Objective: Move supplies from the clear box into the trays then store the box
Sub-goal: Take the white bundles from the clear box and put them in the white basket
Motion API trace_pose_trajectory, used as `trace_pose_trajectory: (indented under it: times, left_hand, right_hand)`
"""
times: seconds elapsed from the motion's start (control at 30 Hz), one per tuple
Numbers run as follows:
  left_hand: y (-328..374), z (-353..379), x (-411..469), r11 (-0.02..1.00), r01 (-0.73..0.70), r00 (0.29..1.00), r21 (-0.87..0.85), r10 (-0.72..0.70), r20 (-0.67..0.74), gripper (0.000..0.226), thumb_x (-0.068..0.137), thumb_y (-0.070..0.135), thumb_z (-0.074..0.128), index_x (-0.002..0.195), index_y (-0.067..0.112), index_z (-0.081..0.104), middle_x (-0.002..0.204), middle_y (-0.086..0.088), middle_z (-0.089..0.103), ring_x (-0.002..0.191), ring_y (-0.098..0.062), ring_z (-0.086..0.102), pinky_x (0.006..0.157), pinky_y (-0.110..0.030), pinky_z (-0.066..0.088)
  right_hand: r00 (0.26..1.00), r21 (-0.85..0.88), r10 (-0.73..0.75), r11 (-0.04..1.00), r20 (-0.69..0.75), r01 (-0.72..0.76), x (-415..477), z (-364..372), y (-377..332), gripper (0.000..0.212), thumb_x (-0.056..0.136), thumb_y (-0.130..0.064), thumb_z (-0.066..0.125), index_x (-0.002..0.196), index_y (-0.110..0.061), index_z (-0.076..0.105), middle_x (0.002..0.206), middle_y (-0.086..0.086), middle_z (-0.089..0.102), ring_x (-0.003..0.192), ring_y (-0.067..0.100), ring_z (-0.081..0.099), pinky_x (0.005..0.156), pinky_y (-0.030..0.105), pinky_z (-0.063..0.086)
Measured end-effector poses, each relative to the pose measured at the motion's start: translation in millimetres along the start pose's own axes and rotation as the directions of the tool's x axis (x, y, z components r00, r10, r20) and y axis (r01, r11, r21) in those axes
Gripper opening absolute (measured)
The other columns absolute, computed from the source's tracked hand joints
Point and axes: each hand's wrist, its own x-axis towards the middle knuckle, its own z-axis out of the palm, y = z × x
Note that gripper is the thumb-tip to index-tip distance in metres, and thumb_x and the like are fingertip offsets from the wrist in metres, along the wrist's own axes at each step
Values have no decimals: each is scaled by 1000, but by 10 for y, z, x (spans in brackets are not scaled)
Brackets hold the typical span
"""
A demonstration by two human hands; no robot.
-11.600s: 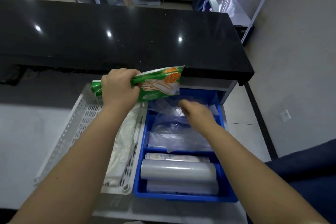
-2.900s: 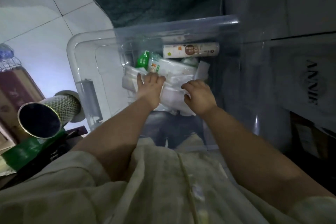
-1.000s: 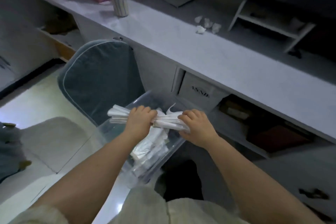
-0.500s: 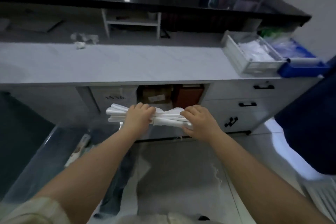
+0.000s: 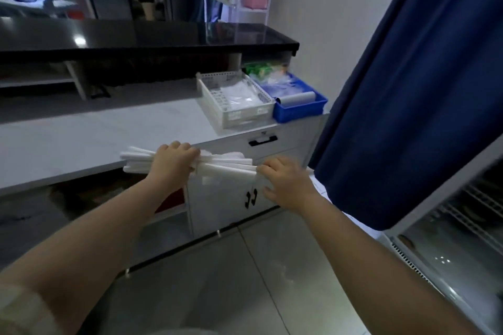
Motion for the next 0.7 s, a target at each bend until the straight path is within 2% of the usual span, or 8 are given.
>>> trace_pose_trajectory:
  times: [0.17,0.3,0.47,0.6,0.7]
  left_hand:
    - [397,-110,840,999,45,997,-14,-45,-55,34,71,17,76,102,13,61,96,-12,63,92,-34,56,72,-39,39]
    - [505,-139,1474,996,87,992,-23,-88,-92,31,73,14,72,100,12,57,96,-13,61,90,-34,54,72,-41,39]
    - [363,9,2242,990,131,984,-59,-137,-116,31,76,19,72,99,9,53,101,-14,59,94,-36,53,68,-39,36]
    - [140,201,2850,965,221,967,-139,-235,-96,26,80,18,67,98,13,49,104,-9,58,97,-33,51,70,-38,37]
    - [-128,311,3397,926,297,944,-233,-321,-74,21,79,20,65,91,17,49,98,-6,57,93,-31,54,66,-36,38]
  right_hand:
    - [999,-59,25,998,22,-23,106,-64,825,44,83,-25,60,125,-13,55,127,6,55,114,27,47,96,40,37]
    - [999,-51,30,998,-14,-31,472,-59,1288,43,82,-26,60,123,-13,55,124,6,56,114,26,47,96,42,38]
    - [994,-3,23,1000,-105,-24,1190,84,1688,40,76,-16,66,114,-8,63,110,11,64,103,33,54,86,44,43]
    - [997,-12,37,999,-74,-38,1882,331,2007,42,79,-21,63,120,-12,59,114,8,62,108,30,50,89,42,41]
    - [996,39,69,997,-48,-67,2510,536,2293,41,84,-26,61,123,-17,55,120,3,59,112,26,47,92,38,38]
